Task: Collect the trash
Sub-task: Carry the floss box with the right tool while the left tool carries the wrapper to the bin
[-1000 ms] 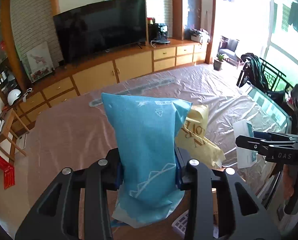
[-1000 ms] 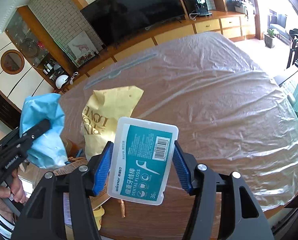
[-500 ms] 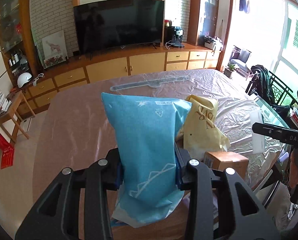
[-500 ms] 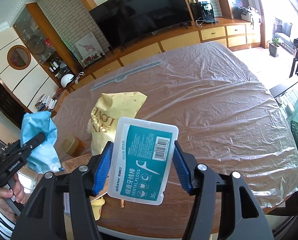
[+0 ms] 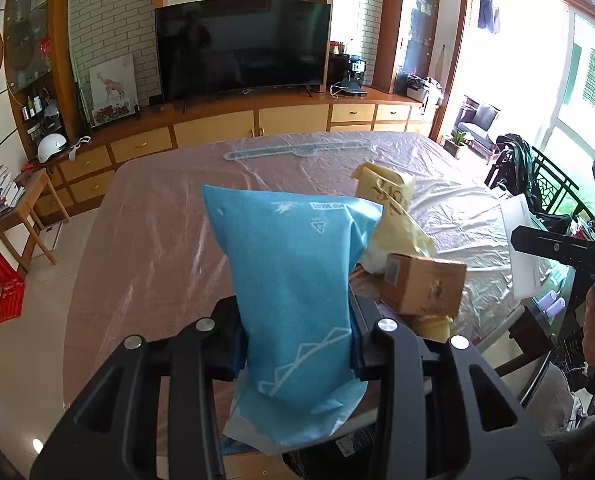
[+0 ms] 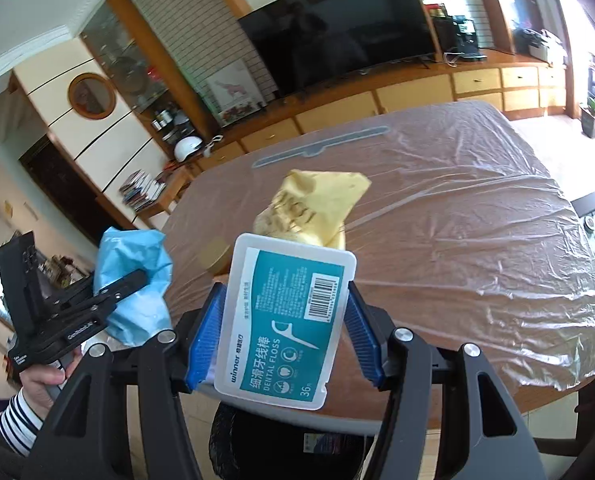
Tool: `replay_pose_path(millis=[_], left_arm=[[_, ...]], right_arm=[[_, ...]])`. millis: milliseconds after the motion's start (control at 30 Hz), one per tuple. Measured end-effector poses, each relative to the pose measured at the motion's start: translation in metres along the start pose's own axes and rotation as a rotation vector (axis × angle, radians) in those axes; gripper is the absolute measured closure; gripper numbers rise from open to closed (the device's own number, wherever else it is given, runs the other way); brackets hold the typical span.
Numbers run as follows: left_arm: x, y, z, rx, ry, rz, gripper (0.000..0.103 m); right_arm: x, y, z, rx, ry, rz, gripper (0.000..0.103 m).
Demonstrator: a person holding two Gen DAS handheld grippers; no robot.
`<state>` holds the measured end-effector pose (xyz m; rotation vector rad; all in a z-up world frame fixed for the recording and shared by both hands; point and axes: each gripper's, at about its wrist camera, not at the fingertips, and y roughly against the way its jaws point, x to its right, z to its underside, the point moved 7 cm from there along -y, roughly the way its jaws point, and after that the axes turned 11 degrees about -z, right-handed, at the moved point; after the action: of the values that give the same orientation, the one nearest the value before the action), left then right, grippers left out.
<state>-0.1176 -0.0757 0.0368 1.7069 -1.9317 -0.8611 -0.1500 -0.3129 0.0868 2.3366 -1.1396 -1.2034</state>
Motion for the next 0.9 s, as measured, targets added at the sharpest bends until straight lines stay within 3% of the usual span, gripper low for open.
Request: replay_pose_path(millis=[433, 900], left_arm=[[0.015, 0.031, 0.036, -0.006, -0.018, 0.055, 0.064], [0.054, 0.049, 0.089, -0.066, -0.138, 0.108, 0.064]], right_arm=[[-0.033, 0.009, 0.039, -0.078, 0.081, -0.074, 0.046], [-0.044, 0.011, 0.099, -0.216, 0.19, -0.056, 0.046]])
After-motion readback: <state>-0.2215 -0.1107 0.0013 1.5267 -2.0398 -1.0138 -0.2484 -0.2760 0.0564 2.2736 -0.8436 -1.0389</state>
